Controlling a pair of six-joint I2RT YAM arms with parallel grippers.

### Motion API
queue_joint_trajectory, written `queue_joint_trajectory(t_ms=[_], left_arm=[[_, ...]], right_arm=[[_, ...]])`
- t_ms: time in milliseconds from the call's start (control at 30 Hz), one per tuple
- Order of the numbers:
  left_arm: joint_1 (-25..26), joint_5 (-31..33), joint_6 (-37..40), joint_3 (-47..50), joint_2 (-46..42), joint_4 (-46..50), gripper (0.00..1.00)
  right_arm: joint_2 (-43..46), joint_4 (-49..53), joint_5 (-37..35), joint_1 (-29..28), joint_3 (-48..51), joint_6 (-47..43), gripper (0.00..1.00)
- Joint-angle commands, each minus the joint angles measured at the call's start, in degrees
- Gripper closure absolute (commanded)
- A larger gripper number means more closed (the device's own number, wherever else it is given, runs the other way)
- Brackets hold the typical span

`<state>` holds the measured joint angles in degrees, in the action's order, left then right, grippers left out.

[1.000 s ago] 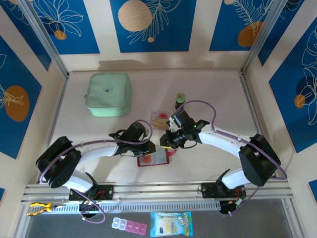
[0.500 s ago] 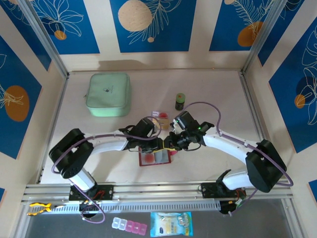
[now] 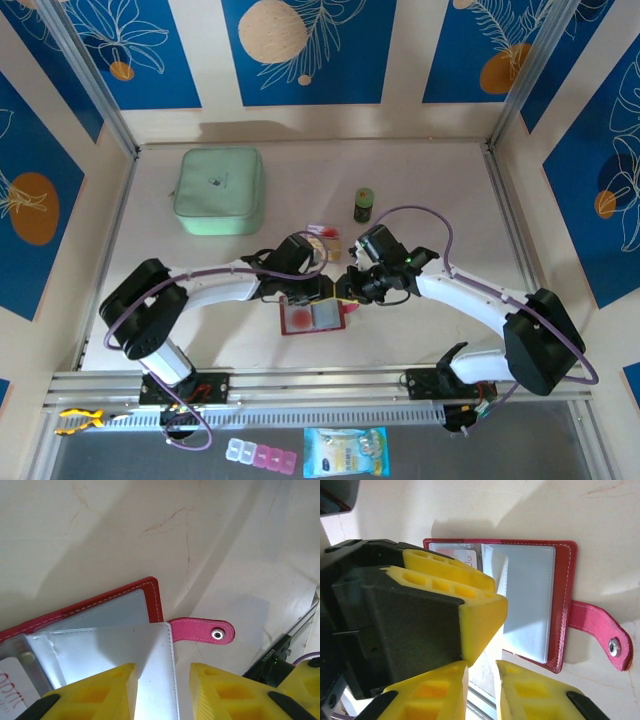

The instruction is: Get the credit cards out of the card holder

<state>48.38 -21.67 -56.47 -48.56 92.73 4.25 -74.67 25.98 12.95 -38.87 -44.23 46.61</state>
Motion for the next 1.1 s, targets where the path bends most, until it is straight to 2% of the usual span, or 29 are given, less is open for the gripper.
queue_joint_trajectory(t_ms=[0, 367, 567, 833, 1067], left_arm=[[-1.00, -0.43, 1.78, 0.90, -2.58, 1.20, 0.67], [-4.14, 1.14, 3.28, 4.67, -7.75, 2.81, 0.64], [-5.38, 2.34, 4.00, 6.42, -10.57, 4.46, 0.64], [-6.41, 3.19, 3.45, 9.33, -13.68, 4.80, 0.63], [-7.24, 4.05, 3.23, 11.01, -16.25, 5.66, 0.63]], right_arm=[[0.59, 1.75, -0.19, -0.28, -0.57, 0.76, 0.77], [-3.03, 1.21, 0.35, -2.50, -2.19, 1.20, 0.77], [-7.66, 3.06, -2.74, -3.49, -3.95, 0.60, 0.76], [-13.86, -0.79, 0.12, -3.75, -5.19, -0.33, 0.73], [-15.13, -2.42, 2.05, -4.24, -8.63, -2.10, 0.78]])
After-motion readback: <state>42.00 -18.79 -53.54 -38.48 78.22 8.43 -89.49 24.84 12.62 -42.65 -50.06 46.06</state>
